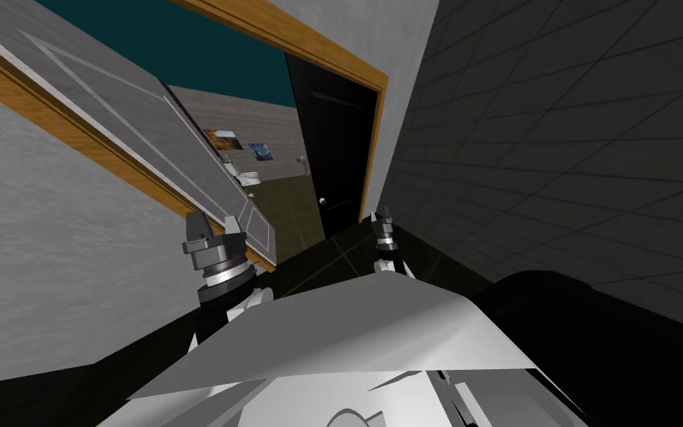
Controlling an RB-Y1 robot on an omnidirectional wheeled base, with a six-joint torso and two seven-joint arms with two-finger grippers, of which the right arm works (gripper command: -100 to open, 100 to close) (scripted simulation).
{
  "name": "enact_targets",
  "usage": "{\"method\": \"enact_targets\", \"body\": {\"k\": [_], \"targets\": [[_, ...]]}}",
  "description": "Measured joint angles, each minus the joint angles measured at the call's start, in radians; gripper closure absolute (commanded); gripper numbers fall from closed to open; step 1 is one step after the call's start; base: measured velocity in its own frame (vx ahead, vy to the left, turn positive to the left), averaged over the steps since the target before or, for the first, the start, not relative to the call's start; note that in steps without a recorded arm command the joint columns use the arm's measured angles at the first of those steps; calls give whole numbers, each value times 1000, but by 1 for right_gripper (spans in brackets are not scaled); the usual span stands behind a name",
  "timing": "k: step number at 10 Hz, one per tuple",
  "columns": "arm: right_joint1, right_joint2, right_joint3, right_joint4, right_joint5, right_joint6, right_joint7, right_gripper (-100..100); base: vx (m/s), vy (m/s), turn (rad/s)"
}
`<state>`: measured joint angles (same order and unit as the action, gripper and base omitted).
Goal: Push the door open
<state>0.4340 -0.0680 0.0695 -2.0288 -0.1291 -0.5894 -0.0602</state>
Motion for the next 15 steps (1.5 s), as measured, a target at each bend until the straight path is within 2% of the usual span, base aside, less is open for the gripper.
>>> {"method": "enact_targets", "body": {"k": [6, 8, 15], "targets": [[-15, -19, 42, 133, -110, -66, -124, -100, 135, -38, 210], [-24, -25, 49, 167, -146, -76, -164, -100, 103, -34, 142], [-39, -30, 90, 292, -246, -139, -276, -100, 88, -40, 171]]}}
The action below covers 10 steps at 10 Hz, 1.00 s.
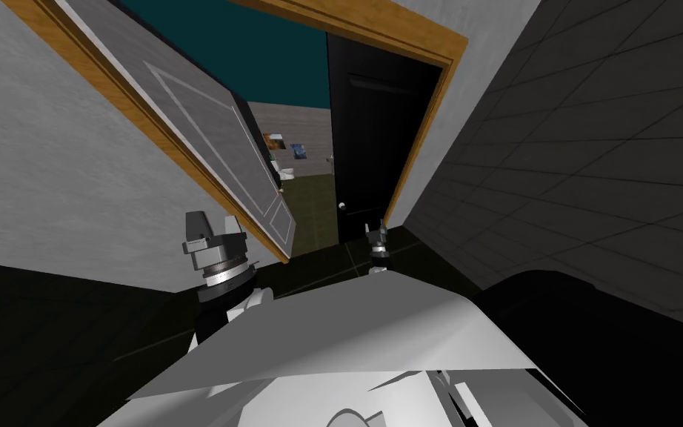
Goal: Push the door open
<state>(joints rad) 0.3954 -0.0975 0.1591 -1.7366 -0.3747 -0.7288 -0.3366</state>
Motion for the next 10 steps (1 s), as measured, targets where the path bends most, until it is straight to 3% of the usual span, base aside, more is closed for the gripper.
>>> {"method": "enact_targets", "body": {"k": [5, 10], "targets": [[-10, -5, 30, 101, -82, -51, -94, -100, 97, -60, 202], [-27, 3, 63, 203, -159, -100, -181, -100, 85, -57, 169]]}}
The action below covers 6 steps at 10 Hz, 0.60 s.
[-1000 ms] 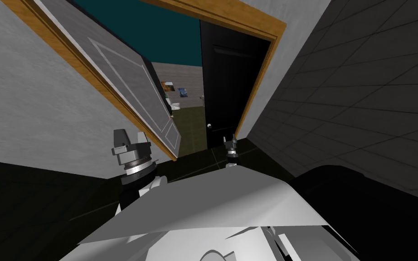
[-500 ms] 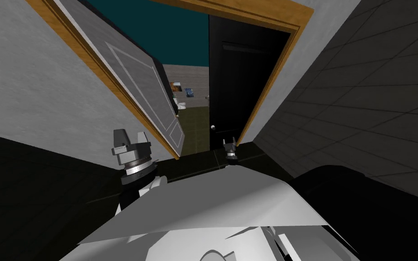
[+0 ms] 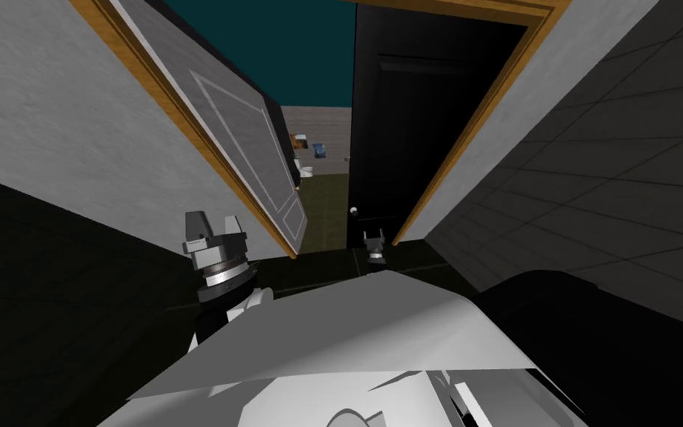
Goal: Push the door open
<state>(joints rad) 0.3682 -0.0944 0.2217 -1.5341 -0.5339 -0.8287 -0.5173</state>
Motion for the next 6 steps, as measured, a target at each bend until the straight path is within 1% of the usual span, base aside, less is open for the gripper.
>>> {"method": "enact_targets", "body": {"k": [2, 3, 4, 6], "targets": [[-4, -1, 8, 31, -31, -14, -34, -100, 80, -64, 178], [-4, -2, 14, 49, -44, -24, -51, -100, 92, -96, 243], [-12, 1, 21, 77, -66, -34, -73, -100, 101, -105, 206], [-17, 6, 34, 118, -99, -54, -110, -100, 88, -75, 171]]}}
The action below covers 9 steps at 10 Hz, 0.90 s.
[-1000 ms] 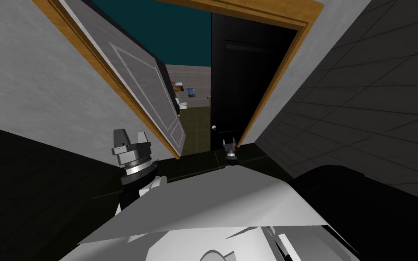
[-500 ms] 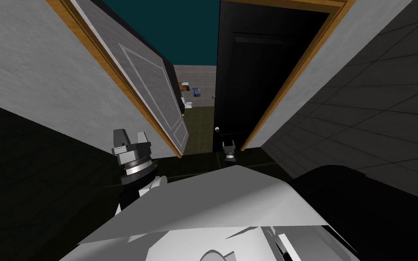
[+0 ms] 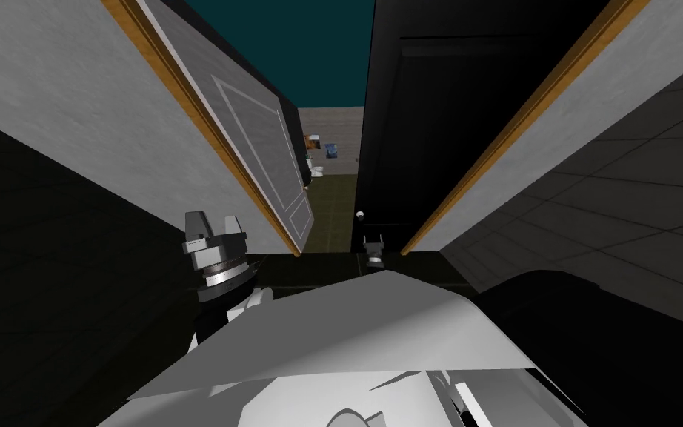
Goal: Push the door open
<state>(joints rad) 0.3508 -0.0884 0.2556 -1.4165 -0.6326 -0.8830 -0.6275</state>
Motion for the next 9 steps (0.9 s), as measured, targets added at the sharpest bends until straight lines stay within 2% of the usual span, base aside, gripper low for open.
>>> {"method": "enact_targets", "body": {"k": [3, 5, 9], "targets": [[-5, 2, 18, 58, -52, -28, -59, -100, 90, -102, 228], [-7, 11, 36, 105, -86, -58, -101, -100, 95, -108, 205], [-23, 24, 59, 190, -159, -94, -179, -100, 83, -104, 203]]}}
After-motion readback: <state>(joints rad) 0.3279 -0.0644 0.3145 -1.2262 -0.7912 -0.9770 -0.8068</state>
